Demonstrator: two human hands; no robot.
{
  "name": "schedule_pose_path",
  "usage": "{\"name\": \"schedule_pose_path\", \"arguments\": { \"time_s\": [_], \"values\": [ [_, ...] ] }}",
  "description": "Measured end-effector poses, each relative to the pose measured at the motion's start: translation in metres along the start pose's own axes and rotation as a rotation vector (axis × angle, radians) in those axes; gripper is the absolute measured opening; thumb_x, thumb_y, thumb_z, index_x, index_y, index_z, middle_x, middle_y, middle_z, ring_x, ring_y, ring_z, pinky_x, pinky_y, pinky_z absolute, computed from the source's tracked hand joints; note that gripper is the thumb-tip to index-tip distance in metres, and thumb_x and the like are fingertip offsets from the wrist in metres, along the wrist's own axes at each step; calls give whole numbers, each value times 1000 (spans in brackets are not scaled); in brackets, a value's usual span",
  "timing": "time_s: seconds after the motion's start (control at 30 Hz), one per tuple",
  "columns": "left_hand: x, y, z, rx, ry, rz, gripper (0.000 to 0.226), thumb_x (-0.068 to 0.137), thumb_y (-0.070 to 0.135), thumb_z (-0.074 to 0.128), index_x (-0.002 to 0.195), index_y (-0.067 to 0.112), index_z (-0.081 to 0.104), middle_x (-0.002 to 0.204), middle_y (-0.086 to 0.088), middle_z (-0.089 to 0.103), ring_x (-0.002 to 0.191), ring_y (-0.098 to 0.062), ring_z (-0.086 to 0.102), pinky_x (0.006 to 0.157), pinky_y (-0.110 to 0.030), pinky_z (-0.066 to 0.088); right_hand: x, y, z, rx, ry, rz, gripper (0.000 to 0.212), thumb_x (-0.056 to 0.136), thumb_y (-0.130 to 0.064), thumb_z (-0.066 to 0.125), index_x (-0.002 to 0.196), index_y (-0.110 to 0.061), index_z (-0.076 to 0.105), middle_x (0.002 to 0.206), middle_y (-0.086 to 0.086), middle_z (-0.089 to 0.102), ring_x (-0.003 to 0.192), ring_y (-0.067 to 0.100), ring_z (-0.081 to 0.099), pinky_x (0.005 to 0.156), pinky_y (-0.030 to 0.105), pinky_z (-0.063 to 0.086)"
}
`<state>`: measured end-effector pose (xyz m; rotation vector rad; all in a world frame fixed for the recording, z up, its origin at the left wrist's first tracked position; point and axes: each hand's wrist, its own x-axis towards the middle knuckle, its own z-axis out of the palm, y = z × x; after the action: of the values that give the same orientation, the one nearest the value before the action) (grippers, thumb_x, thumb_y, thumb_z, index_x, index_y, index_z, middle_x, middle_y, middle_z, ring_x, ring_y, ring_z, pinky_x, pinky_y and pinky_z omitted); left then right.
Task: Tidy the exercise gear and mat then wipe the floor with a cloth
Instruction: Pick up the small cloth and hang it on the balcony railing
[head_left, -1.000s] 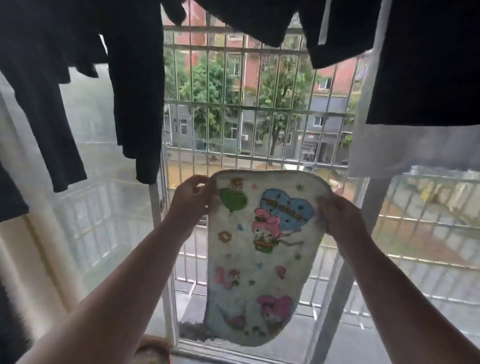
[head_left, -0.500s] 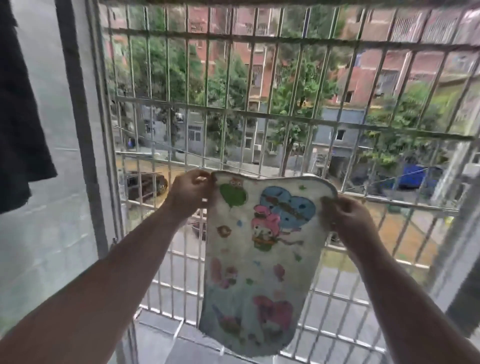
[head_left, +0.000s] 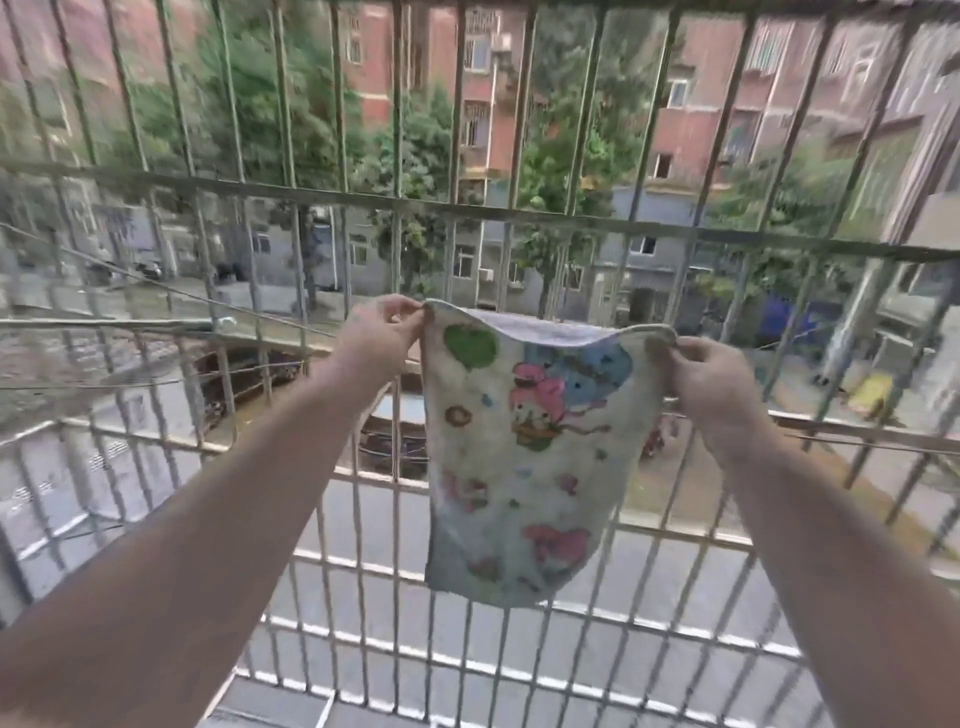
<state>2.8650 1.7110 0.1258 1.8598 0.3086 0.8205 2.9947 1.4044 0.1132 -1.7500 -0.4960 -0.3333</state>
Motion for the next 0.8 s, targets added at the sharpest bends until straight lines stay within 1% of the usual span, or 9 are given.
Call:
{"name": "schedule_pose_path", "arguments": {
  "time_s": [0.1,0.2,0.27,0.33,0.4,0.5,0.6,0.7,0.8],
  "values": [
    [48,-8,11,-124,-36,-45,26,95,31,64,104,7,68,69,-3,66,53,-15,57,50,-31,52,30,-2,14,-154,51,-36,48,83,-63,58,70,-18,67,52,-9,58,54,14,50,48,26,39],
    [93,-13,23,-236,-114,-115,25,98,28,61,107,6,66,74,-10,72,60,-22,68,60,-39,62,64,2,32,-202,62,92,58,79,-72,51,63,-17,58,37,-9,48,40,15,44,40,22,35],
    [121,-15,33,-304,-151,-139,20,102,25,55,107,8,62,76,-9,74,63,-23,72,62,-41,63,89,8,48,-103,84,232,62,73,-75,57,69,-13,61,49,-1,59,35,13,51,41,17,40],
    [145,-20,44,-371,-198,-147,21,104,24,48,110,5,56,83,-10,76,73,-24,75,64,-42,63,110,18,63,26,123,340,72,60,-80,66,78,-10,67,66,11,70,42,17,62,47,23,49],
    [162,-30,55,-387,-226,-129,22,106,23,44,113,4,51,89,-9,76,80,-24,76,69,-43,63,127,31,78,107,146,399,62,75,-70,68,86,-10,71,73,14,75,53,24,70,49,28,52],
    [182,-49,67,-344,-251,-95,23,106,22,42,116,3,49,99,-12,74,87,-24,75,74,-44,62,145,42,101,195,174,421,39,95,-42,60,95,-5,71,74,12,75,64,28,74,47,34,57],
    [204,-69,78,-332,-281,-78,13,105,21,44,106,10,51,99,-9,74,84,-20,75,76,-43,61,160,59,121,297,176,391,36,101,-34,51,106,-2,66,81,16,75,65,29,73,69,51,62],
    [221,-91,89,-275,-308,-59,8,104,15,47,98,20,46,100,-5,70,80,-16,73,82,-47,58,167,75,140,295,153,362,40,106,-35,39,119,-5,62,103,21,72,77,30,72,76,46,62],
    [235,-124,104,-76,-384,-5,26,95,7,53,103,30,44,102,-6,69,84,-21,67,87,-57,55,168,90,150,203,119,327,33,106,-29,36,117,-12,62,108,14,71,94,30,71,86,44,59]
  ]
}}
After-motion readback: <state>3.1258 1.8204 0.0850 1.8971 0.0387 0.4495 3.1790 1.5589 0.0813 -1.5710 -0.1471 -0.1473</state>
